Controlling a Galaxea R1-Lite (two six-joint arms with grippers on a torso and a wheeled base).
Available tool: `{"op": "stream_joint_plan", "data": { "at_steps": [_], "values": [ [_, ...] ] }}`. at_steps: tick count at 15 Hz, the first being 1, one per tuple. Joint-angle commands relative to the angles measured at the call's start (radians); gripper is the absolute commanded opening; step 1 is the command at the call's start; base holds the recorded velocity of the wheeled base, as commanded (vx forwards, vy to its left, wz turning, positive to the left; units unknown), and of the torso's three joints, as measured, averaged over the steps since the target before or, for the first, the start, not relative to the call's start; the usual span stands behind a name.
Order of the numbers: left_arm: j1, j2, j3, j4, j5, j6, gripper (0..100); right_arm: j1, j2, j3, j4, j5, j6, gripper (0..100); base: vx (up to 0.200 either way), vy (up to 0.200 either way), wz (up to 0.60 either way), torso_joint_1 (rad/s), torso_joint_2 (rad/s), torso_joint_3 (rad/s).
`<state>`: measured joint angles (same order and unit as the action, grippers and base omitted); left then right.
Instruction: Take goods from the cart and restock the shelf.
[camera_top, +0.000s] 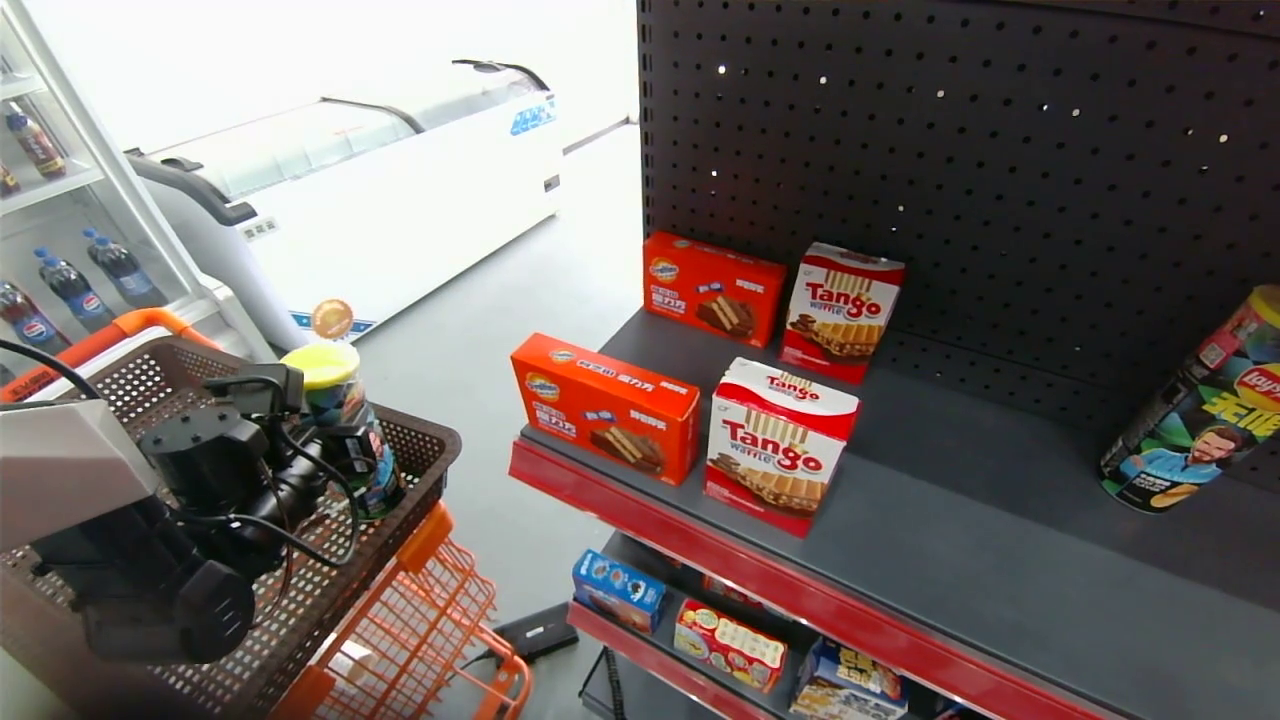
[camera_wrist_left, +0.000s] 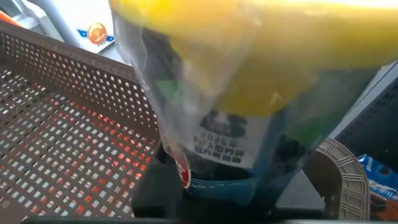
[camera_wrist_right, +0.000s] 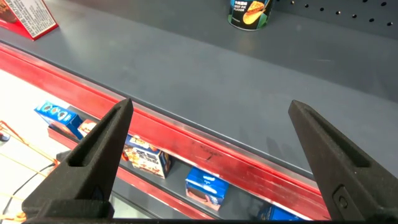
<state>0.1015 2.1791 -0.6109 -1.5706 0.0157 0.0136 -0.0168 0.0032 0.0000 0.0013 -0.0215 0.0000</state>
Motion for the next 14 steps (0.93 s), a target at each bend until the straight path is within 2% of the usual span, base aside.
{"op": "stream_joint_plan", "data": {
  "at_steps": [1,4,5,6,7,10,11,13,14],
  "values": [
    [0.0,-0.025,0.006,0.0,0.001,0.006,0,0.0,0.001,0.0,0.0,0.0,0.0,100,0.0,0.0,0.0,0.0,0.0,0.0],
    [-0.011,-0.167,0.006,0.017,-0.003,0.011,0,0.0,0.001,0.0,0.0,0.0,0.0,100,0.0,0.0,0.0,0.0,0.0,0.0],
    [-0.022,-0.21,0.005,0.05,-0.003,0.011,0,0.0,0.001,0.0,0.0,0.0,0.0,100,0.0,0.0,0.0,0.0,0.0,0.0],
    [-0.043,-0.32,0.01,0.149,-0.022,0.012,0,0.0,0.001,0.0,0.0,0.0,0.0,100,0.0,0.0,0.0,0.0,0.0,0.0],
    [-0.057,-0.394,0.003,0.193,-0.04,0.012,0,0.0,0.001,0.0,0.0,0.0,0.002,100,0.0,0.0,0.0,0.0,0.0,0.0],
    [-0.082,-0.509,0.011,0.218,-0.076,0.019,0,0.0,0.001,0.0,0.0,0.0,0.002,100,0.0,0.0,0.0,0.0,0.0,0.0],
    [-0.088,-0.536,0.011,0.254,-0.077,0.026,0,0.0,0.001,0.0,0.0,0.0,0.0,100,0.0,0.0,0.0,0.0,0.0,0.0],
    [-0.098,-0.613,0.014,0.337,-0.132,0.028,0,0.0,0.001,0.0,0.0,0.0,0.0,100,0.0,0.0,0.0,0.0,0.0,0.0],
    [-0.128,-0.688,0.031,0.414,-0.206,0.028,0,0.001,0.001,0.0,0.0,0.0,0.0,100,0.0,0.0,0.0,0.0,0.0,0.0]
  ]
}}
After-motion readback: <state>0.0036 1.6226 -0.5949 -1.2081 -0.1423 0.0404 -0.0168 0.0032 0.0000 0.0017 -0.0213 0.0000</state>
